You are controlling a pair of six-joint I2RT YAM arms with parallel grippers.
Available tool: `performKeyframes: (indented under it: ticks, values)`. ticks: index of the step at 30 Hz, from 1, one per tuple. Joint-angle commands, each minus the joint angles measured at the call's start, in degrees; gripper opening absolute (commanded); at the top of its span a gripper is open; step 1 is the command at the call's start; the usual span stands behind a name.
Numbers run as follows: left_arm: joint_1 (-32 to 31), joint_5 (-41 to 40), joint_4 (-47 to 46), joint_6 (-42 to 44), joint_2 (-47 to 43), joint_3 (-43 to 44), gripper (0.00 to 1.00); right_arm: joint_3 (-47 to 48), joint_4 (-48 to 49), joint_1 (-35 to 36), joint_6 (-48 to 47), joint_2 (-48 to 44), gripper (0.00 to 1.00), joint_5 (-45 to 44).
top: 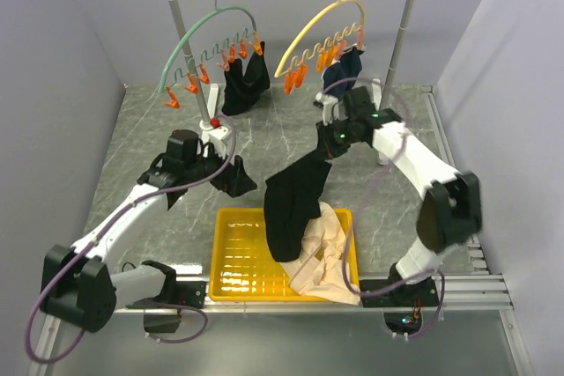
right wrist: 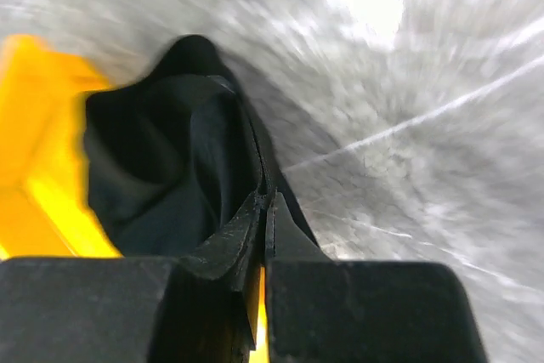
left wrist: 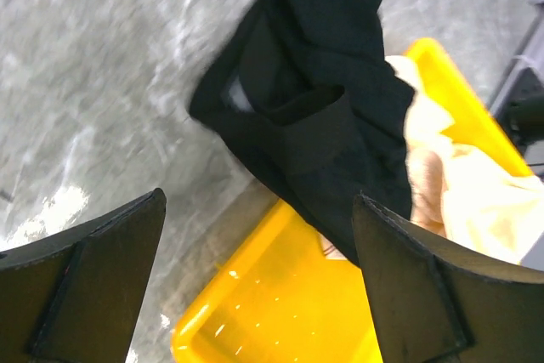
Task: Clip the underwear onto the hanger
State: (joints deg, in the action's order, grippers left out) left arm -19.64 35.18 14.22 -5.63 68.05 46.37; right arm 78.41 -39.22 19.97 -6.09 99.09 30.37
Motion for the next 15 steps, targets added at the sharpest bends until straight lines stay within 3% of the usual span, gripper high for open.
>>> performKeyframes:
  ticks: [1, 10, 15]
  values:
    - [0.04, 5.69, -6.3, 0.79, -5.29, -2.24, 0.97, 2.36, -2.52, 0.34, -7.61, -10.75, 0.0, 3.29]
    - [0.3, 7.71, -12.45, 2.46, -7.05, -3.12, 0.97, 6.67, -10.35, 1.66, -23.42, -21.02, 0.0, 4.0]
    - [0.57, 11.66, -16.59, 2.46, -7.67, -5.23, 0.96, 7.45, -10.17, 2.18, -25.99, -24.73, 0.0, 3.29]
